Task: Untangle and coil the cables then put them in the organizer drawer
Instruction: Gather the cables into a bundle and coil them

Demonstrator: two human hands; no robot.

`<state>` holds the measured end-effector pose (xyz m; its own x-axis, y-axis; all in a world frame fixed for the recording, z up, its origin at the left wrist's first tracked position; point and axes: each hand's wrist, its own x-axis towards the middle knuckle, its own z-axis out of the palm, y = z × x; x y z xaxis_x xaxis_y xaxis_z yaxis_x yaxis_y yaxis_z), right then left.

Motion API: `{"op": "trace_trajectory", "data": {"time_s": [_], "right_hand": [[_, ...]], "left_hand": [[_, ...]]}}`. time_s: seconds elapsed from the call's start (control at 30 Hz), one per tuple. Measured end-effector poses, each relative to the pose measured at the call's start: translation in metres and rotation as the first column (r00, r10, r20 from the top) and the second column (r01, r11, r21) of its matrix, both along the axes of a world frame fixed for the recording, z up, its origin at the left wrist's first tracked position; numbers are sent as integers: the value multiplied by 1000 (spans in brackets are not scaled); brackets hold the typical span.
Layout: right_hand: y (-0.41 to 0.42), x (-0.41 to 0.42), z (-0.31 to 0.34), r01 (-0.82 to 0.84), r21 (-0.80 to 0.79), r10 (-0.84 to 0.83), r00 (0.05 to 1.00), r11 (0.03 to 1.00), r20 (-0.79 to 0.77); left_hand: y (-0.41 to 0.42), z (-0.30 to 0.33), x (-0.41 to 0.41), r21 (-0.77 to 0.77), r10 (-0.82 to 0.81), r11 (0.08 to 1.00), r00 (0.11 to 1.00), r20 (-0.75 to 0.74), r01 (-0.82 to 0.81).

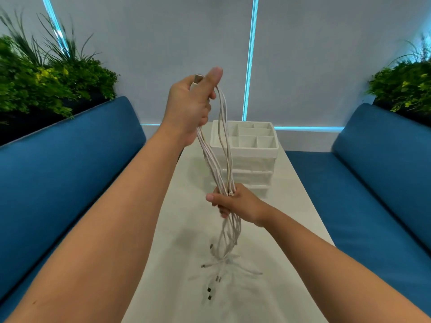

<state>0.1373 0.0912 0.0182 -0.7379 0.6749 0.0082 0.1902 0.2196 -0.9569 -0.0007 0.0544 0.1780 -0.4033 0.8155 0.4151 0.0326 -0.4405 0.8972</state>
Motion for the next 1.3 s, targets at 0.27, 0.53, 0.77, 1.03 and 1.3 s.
{"op": "trace_trajectory", "data": {"time_s": [0.27,0.53,0.77,1.03,1.3], "right_hand": [[36,33,26,-21,396,-257,728,918,636],[25,44,-30,-83,299,-179,643,951,745],[13,48,-89,-19,118,-53,816,993,576],[28,21,-8,-282,-56,236,663,958,711],[18,-58,-4,-205,95,177,954,974,240]], "left_hand": [[6,-50,-10,-78,131,990,957,258,-114],[11,-118,-19,-270,193,955,953,235,-126],[-10,-174,-28,-413,232,901,952,199,-133],[-26,-196,-39,-429,181,900,963,198,-80],[-30,-195,-40,-457,180,886,966,186,-77]]}}
